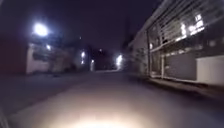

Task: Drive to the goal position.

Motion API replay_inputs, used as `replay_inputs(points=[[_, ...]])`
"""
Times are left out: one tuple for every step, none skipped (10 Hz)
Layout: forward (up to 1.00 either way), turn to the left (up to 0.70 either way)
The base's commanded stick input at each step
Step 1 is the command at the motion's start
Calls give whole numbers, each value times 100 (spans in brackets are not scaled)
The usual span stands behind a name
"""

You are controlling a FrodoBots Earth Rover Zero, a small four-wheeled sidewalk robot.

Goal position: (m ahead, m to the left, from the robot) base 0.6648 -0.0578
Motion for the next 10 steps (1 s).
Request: replay_inputs(points=[[70,0],[70,0],[70,0],[70,0],[70,0],[70,0],[70,-7],[70,-16],[70,-24],[70,-33]])
